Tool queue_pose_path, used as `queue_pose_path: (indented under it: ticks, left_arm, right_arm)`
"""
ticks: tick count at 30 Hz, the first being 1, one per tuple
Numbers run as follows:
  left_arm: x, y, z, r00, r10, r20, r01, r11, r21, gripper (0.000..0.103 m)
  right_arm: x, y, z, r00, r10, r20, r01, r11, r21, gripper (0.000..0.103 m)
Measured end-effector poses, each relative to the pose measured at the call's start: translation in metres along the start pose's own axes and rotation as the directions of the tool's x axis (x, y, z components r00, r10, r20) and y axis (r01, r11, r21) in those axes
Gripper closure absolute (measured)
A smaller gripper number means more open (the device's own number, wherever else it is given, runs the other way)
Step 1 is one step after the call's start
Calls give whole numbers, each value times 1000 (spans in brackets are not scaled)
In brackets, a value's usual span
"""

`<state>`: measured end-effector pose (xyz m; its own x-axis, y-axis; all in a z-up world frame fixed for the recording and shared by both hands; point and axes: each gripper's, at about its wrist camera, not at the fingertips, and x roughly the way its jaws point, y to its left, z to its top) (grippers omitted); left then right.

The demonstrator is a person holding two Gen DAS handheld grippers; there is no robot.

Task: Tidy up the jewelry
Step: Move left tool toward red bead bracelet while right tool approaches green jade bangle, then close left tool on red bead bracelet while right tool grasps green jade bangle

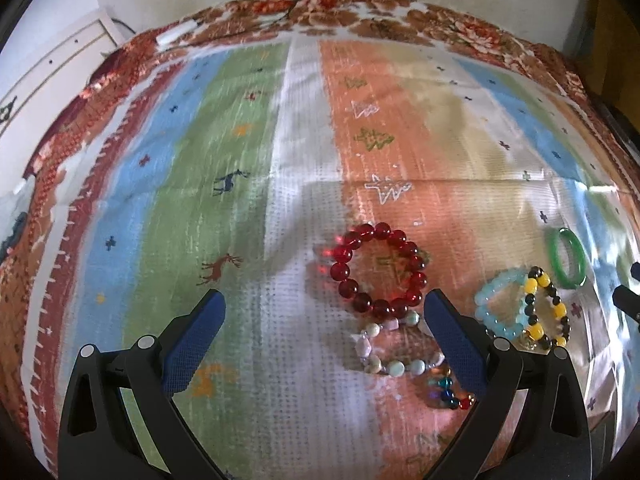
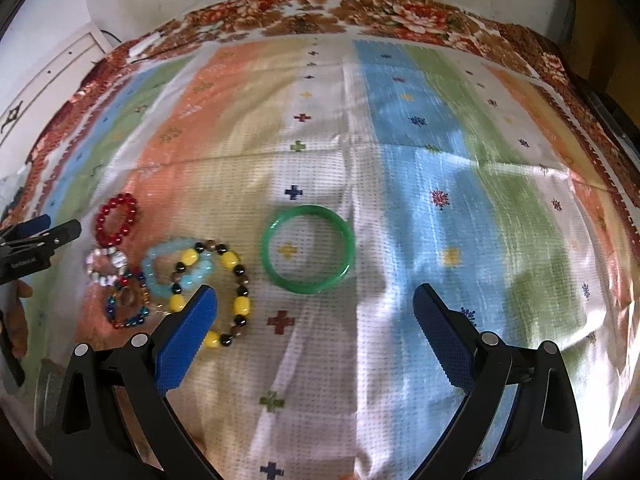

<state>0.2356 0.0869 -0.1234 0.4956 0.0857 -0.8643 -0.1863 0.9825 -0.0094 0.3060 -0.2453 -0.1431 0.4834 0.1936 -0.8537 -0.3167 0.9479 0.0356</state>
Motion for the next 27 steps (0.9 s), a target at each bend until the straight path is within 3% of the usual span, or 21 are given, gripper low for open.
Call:
queue_pose_path:
  ticks: [10,27]
  left_arm:
    - [26,-2,8,998,8,-56,-9,1000,-2,7]
    - [57,-4,16,995,24,-100,-23,1000,11,12]
  right_arm:
    - [25,-18,14,999,-35,-30,37,996,81,4]
    - [72,-23,20,993,-36,-111,46,995,86,4]
